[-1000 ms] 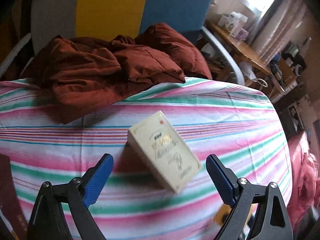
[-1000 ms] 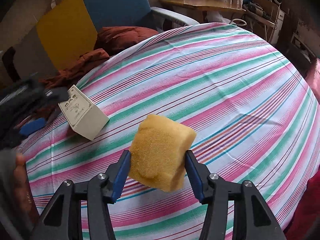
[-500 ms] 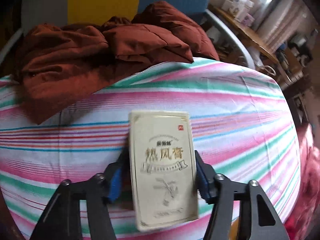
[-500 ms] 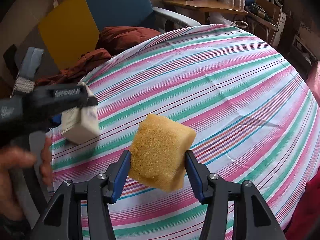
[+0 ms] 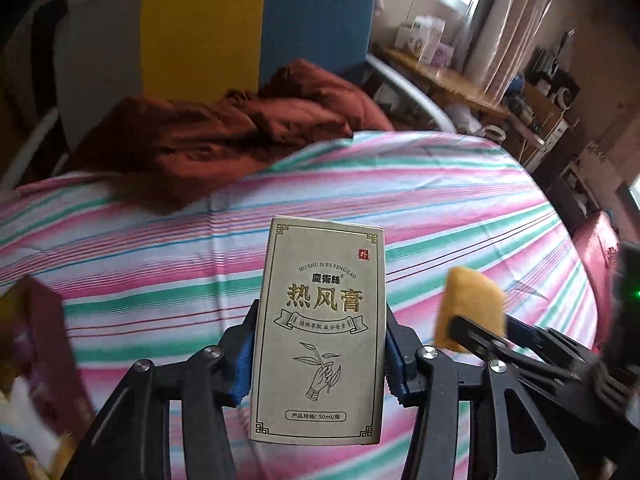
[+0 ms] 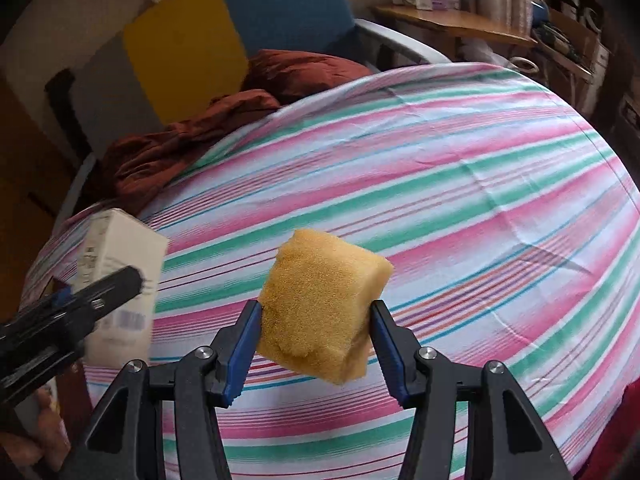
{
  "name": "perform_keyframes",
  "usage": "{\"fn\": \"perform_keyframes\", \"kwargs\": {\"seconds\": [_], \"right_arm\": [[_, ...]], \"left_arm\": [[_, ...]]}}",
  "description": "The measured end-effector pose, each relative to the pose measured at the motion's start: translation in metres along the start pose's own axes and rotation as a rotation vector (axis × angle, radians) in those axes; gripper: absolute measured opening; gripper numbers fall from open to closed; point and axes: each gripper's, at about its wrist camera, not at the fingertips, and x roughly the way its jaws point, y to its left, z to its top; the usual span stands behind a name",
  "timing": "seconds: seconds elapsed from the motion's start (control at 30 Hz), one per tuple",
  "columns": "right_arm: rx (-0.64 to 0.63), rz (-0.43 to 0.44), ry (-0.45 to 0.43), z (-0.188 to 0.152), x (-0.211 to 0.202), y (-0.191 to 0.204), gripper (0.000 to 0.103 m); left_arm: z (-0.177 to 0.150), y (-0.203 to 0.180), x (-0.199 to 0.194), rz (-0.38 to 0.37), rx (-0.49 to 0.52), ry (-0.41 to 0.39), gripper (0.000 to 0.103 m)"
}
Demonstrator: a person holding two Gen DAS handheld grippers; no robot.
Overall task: Organize objects
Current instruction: 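Carry the white box and yellow sponge into the gold tray and release both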
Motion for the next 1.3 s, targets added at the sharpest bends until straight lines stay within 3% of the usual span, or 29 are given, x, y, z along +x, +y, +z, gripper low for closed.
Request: {"fn": "perform_keyframes", "kwargs": {"seconds": [0.27, 0.63, 0.9, 1.3], "right_arm": [[-0.158, 0.129, -0.051, -0.013, -0.017, 0.043, 0.055], [-0.311, 0.270, -0.053, -0.040, -0.035, 0.108, 0.055], [-0.378, 0.369, -0.064, -0.068, -0.055, 0.172, 0.055], [-0.524, 0.462, -0.012, -0.109, -0.063, 0.262, 0.055]], "left_arm": [[-0.018, 0.027, -0.095, 0.019, -0.008, -0.152, 0.053], [-0.076, 0.093, -0.193, 0.160, -0.019, -0.322, 0.053], [-0.118, 0.139, -0.207, 0.238, -0.082, -0.333, 0.053], [-0.177, 0.233, -0.212, 0.236, -0.306, -0.283, 0.053]]}}
